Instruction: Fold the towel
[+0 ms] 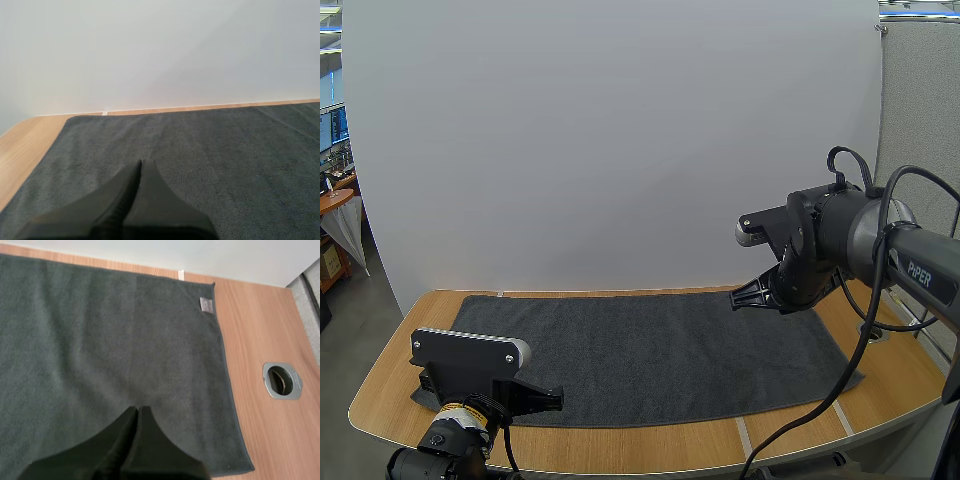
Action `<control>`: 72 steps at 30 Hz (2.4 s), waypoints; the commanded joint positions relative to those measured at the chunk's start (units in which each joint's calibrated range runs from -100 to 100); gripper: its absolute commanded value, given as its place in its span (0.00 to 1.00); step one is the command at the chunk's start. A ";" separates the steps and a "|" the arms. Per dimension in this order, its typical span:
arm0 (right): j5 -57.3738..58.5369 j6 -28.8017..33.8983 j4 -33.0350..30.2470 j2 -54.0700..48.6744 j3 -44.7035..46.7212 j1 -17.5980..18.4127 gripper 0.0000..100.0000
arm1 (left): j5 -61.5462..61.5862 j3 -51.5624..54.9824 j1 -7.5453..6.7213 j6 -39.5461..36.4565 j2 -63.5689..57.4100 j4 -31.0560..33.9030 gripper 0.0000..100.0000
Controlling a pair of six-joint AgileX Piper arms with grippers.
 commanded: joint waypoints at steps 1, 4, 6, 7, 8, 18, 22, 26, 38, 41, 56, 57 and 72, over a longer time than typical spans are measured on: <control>-2.09 1.16 -1.60 -0.10 -0.61 -0.20 0.04 | -1.25 0.00 -0.03 -0.16 -0.31 -0.93 0.00; -2.09 1.16 -3.59 -0.10 -0.61 -0.20 0.26 | -1.25 0.00 -0.03 -0.16 -0.31 -0.93 0.00; -2.09 1.50 -4.55 -0.10 -0.61 -0.37 0.49 | -1.25 0.00 -0.03 -0.16 -0.31 -0.93 0.00; -1.90 2.78 -4.70 -0.10 -0.61 -0.46 0.64 | -1.25 0.00 -0.03 -0.16 -0.31 -0.93 0.00; -1.56 3.80 -4.70 -0.10 -0.61 -0.53 0.82 | -1.25 0.00 -0.03 -0.16 -0.31 -0.93 0.00; 0.44 5.17 -9.64 0.05 -0.77 -0.60 1.00 | -1.25 0.00 -0.03 -0.16 -0.31 -0.93 0.00; 0.83 10.09 -9.39 1.25 -1.90 -0.60 1.00 | -1.25 0.00 -0.03 -0.16 -0.31 -0.93 0.00; 2.99 10.19 -9.27 2.40 -5.33 -0.66 1.00 | -1.25 0.00 -0.03 -0.16 -0.31 -0.93 0.00; 6.92 4.78 -4.98 10.13 -20.71 -8.46 1.00 | -1.25 0.00 -0.03 -0.16 -0.31 -0.93 0.00; 7.10 0.70 1.92 13.86 -24.58 -11.43 1.00 | -1.25 0.00 -0.03 -0.16 -0.31 -0.93 0.00; 14.32 -14.11 22.50 33.76 -45.07 -17.83 1.00 | -1.25 0.00 -0.03 -0.16 -0.31 -0.93 0.00; 13.84 -14.11 22.50 34.71 -45.48 -17.83 1.00 | -1.25 0.00 -0.03 -0.16 -0.31 -0.93 0.00; 0.43 -23.93 26.38 50.77 -48.01 -18.70 1.00 | -1.25 0.00 -0.03 -0.16 -0.31 -0.93 0.00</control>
